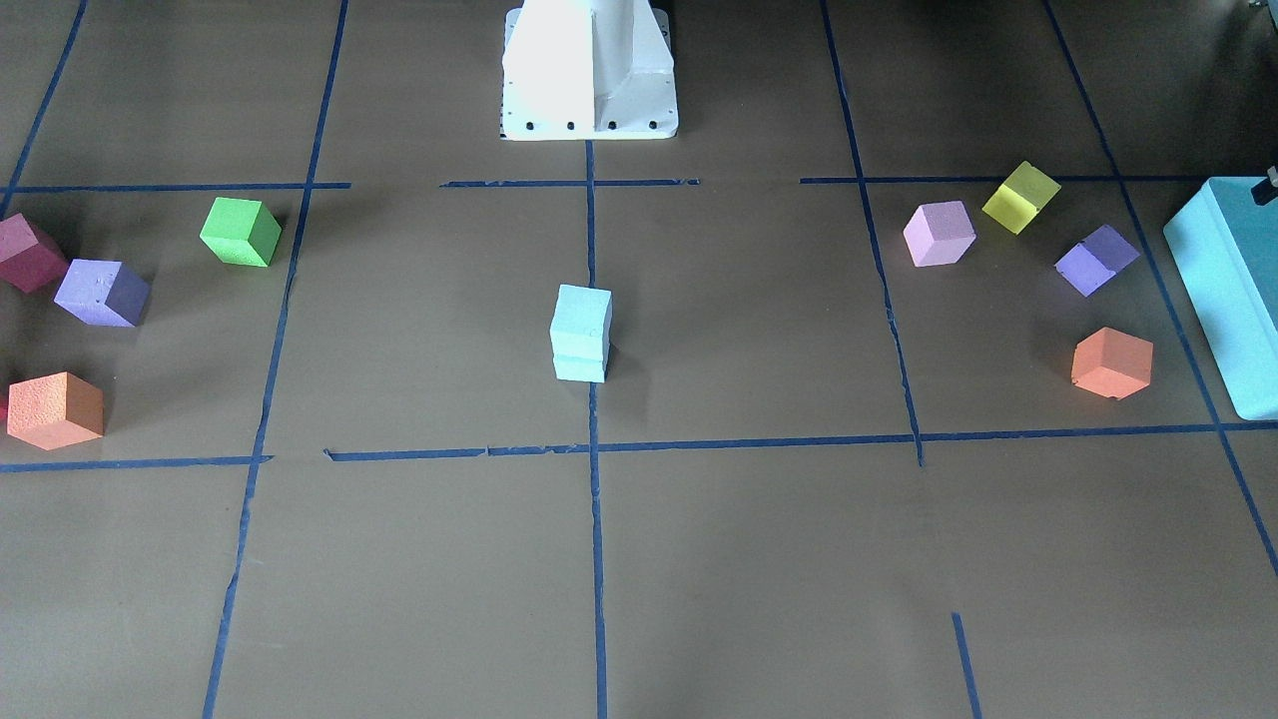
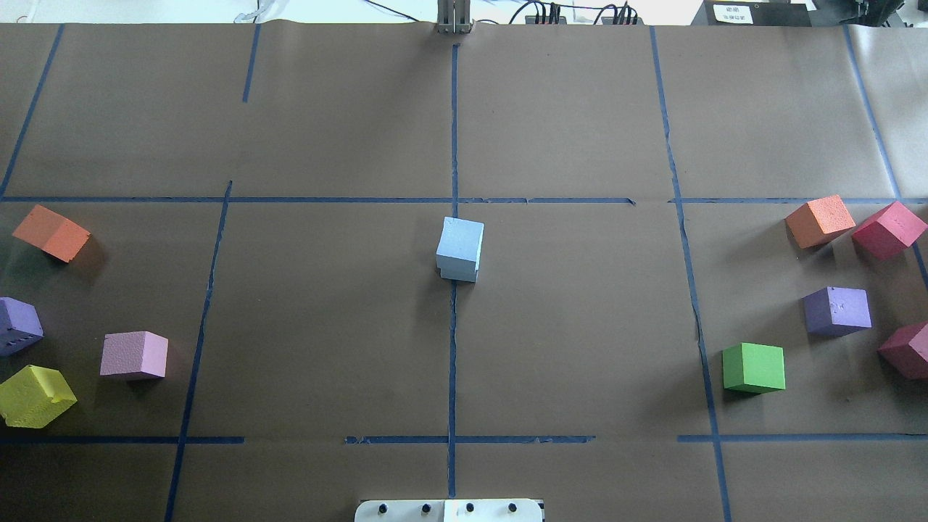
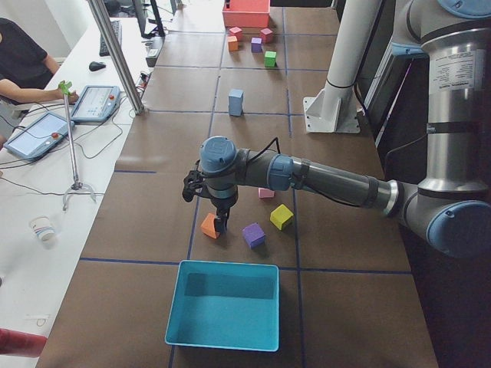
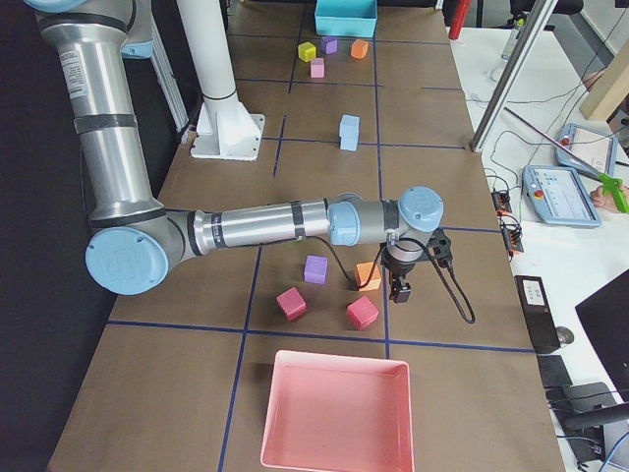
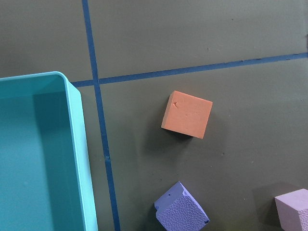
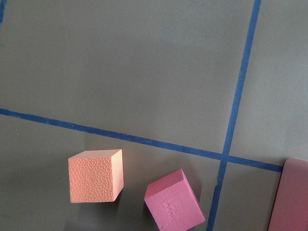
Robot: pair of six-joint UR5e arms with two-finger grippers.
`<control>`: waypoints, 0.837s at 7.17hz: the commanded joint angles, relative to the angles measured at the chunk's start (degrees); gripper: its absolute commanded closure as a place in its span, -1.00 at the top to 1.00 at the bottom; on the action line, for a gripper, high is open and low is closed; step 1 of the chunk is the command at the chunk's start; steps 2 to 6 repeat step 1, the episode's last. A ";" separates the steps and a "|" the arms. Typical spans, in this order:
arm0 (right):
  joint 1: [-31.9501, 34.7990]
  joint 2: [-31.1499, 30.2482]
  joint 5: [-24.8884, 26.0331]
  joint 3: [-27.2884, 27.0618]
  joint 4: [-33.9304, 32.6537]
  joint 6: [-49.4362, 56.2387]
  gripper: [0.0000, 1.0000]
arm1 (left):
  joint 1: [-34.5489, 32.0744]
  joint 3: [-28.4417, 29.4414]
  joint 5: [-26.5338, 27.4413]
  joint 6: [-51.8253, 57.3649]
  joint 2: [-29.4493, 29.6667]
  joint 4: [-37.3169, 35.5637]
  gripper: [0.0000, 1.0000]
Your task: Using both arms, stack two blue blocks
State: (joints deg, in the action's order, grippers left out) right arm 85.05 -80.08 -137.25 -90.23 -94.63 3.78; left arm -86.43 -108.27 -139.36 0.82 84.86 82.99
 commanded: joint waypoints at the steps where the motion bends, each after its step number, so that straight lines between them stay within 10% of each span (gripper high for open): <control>1: 0.02 -0.25 0.05 -1.09 -0.12 0.08 1.00 | -0.14 0.42 0.23 -0.03 -0.74 -0.37 1.00; 6: 0.02 -0.25 0.05 -1.09 -0.12 0.08 1.00 | -0.14 0.42 0.23 -0.03 -0.74 -0.37 1.00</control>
